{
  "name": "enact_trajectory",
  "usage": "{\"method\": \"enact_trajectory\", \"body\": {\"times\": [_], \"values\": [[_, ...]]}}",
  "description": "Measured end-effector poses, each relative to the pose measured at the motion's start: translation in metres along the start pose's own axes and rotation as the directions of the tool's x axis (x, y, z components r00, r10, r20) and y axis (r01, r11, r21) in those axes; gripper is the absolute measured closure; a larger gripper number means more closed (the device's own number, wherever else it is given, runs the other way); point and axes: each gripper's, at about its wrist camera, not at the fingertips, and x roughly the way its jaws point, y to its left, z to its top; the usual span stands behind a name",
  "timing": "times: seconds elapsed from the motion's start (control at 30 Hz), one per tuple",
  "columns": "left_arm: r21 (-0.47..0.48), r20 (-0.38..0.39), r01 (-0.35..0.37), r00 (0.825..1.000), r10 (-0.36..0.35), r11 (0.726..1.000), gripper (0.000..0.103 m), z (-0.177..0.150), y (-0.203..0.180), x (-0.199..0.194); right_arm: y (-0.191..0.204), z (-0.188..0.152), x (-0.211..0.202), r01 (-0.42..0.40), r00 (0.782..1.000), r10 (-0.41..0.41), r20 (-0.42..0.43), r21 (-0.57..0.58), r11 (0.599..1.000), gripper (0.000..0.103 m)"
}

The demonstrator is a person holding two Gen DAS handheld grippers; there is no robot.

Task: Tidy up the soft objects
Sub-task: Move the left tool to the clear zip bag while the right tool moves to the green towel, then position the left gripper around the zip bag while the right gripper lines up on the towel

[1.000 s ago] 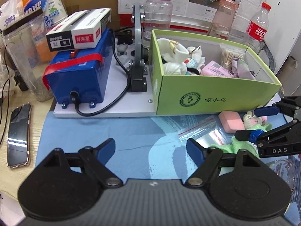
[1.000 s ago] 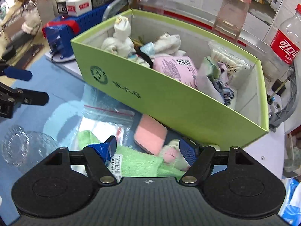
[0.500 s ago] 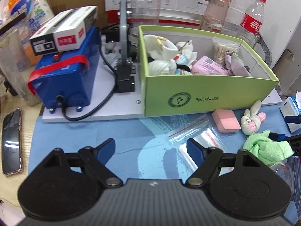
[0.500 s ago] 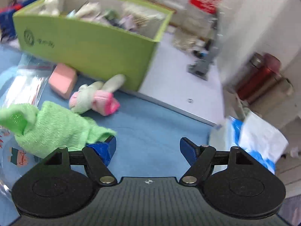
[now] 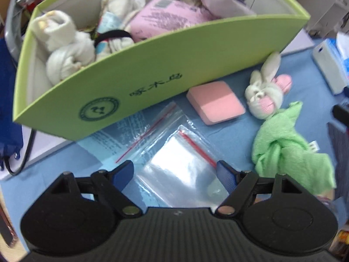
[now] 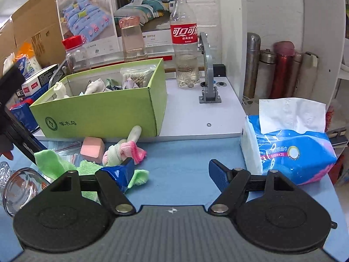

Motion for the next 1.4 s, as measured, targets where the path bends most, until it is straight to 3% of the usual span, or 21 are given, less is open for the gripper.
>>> {"method": "enact_trajectory", "body": {"times": [0.17, 0.33, 0.5, 0.73, 0.8, 0.97, 1.03, 1.17, 1.27, 1.4], "values": [[0.021, -0.013, -0.045, 0.999, 0.046, 0.999, 0.022, 0.004, 0.002, 0.002, -0.003, 0.001, -0.006, -0.004, 1.000, 0.004, 0.011, -0.002, 1.000, 0.042], [-0.102, -0.010, -0.033, 0.999, 0.032, 0.994, 0.022, -0.006, 0.040, 0.000, -0.002, -0.001, -0.006, -0.007, 1.000, 0.007, 0.013, 0.007, 1.000, 0.041], [-0.217, 0.019, -0.070, 0.997, 0.076, 0.974, 0.022, -0.026, 0.083, -0.007, 0.005, 0.002, -0.008, -0.050, 0.999, 0.049, 0.024, 0.021, 0.999, 0.041], [-0.373, 0.065, -0.081, 0.991, 0.114, 0.924, 0.017, -0.085, 0.143, -0.021, 0.015, 0.002, -0.014, -0.060, 0.997, 0.060, 0.038, 0.008, 0.998, 0.041], [-0.415, 0.039, -0.161, 0.980, 0.194, 0.895, 0.001, -0.111, 0.153, -0.023, 0.017, 0.000, -0.015, -0.059, 0.997, 0.059, 0.039, 0.006, 0.998, 0.041], [-0.508, 0.100, -0.116, 0.976, 0.193, 0.854, 0.001, -0.160, 0.174, -0.041, 0.020, -0.001, -0.018, -0.062, 0.997, 0.061, 0.049, 0.010, 0.998, 0.041], [-0.530, 0.142, -0.061, 0.977, 0.159, 0.846, 0.001, -0.172, 0.173, -0.049, 0.023, 0.000, -0.018, -0.066, 0.997, 0.065, 0.044, 0.005, 0.998, 0.041], [-0.517, 0.216, 0.023, 0.971, 0.104, 0.856, 0.001, -0.173, 0.162, -0.061, 0.029, -0.002, -0.020, -0.071, 0.997, 0.072, 0.039, -0.007, 0.997, 0.041], [-0.468, 0.261, 0.046, 0.961, 0.088, 0.883, 0.001, -0.154, 0.149, -0.068, 0.031, -0.005, -0.021, -0.078, 0.996, 0.078, 0.033, 0.000, 0.997, 0.041], [-0.329, 0.283, 0.097, 0.959, 0.000, 0.939, 0.001, -0.109, 0.130, -0.055, 0.029, -0.007, -0.021, -0.070, 0.997, 0.070, 0.020, 0.007, 0.998, 0.041]]}}
